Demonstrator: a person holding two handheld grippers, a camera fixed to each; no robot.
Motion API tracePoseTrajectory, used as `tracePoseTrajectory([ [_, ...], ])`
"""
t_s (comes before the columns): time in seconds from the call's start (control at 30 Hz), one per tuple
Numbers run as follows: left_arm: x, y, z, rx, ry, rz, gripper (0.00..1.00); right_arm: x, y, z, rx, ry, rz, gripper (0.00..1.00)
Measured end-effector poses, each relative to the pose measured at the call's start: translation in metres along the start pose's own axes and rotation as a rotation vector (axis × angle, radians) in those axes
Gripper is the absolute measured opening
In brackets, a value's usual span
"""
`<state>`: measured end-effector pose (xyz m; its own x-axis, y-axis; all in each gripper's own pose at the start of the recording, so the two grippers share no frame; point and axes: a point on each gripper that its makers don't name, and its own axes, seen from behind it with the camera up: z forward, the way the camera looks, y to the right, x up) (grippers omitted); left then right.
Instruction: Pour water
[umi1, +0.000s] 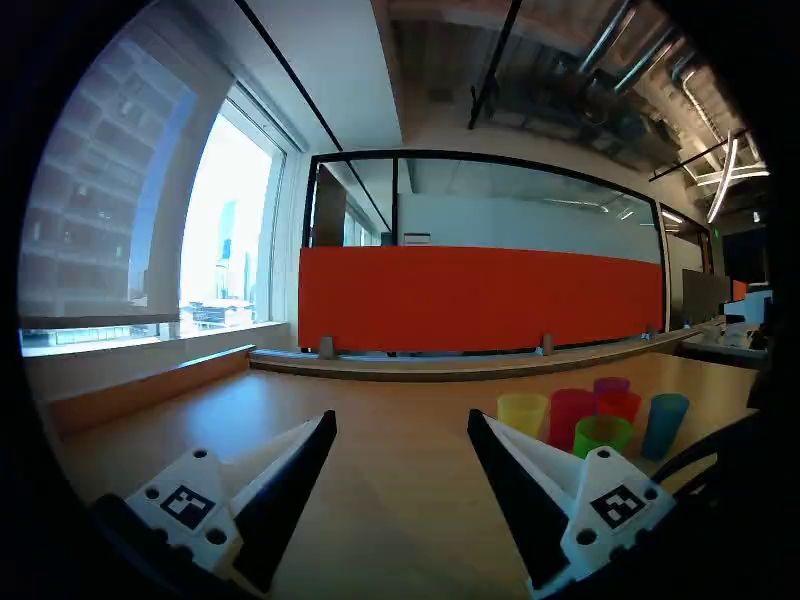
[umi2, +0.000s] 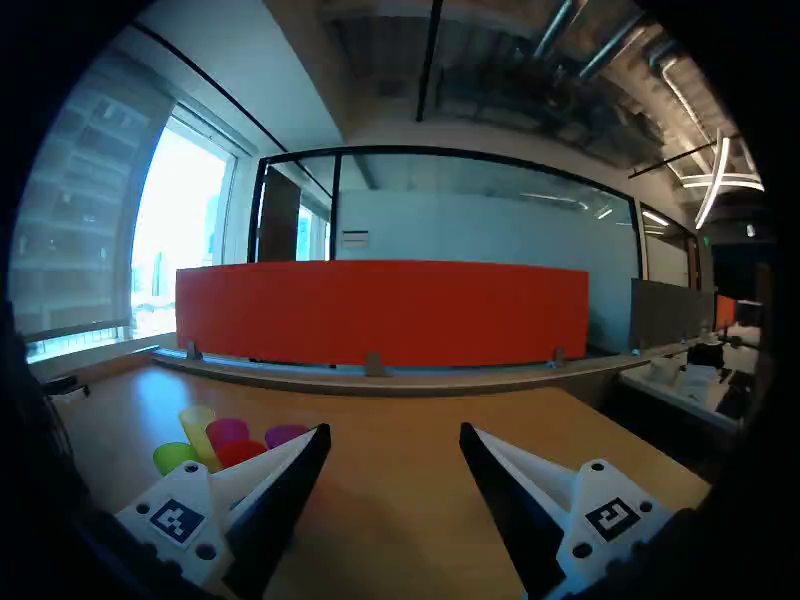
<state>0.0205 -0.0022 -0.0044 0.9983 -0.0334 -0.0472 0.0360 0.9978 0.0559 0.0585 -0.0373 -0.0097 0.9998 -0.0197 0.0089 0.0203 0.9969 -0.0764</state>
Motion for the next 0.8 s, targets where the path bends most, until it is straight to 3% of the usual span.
tracePoseTrajectory([
  [0.8,-0.012,0.001,0.005,0.003,-0.034,0.019,0.98,0.002,0.002,-0.007,0.005,0.009,-0.009,1.0],
])
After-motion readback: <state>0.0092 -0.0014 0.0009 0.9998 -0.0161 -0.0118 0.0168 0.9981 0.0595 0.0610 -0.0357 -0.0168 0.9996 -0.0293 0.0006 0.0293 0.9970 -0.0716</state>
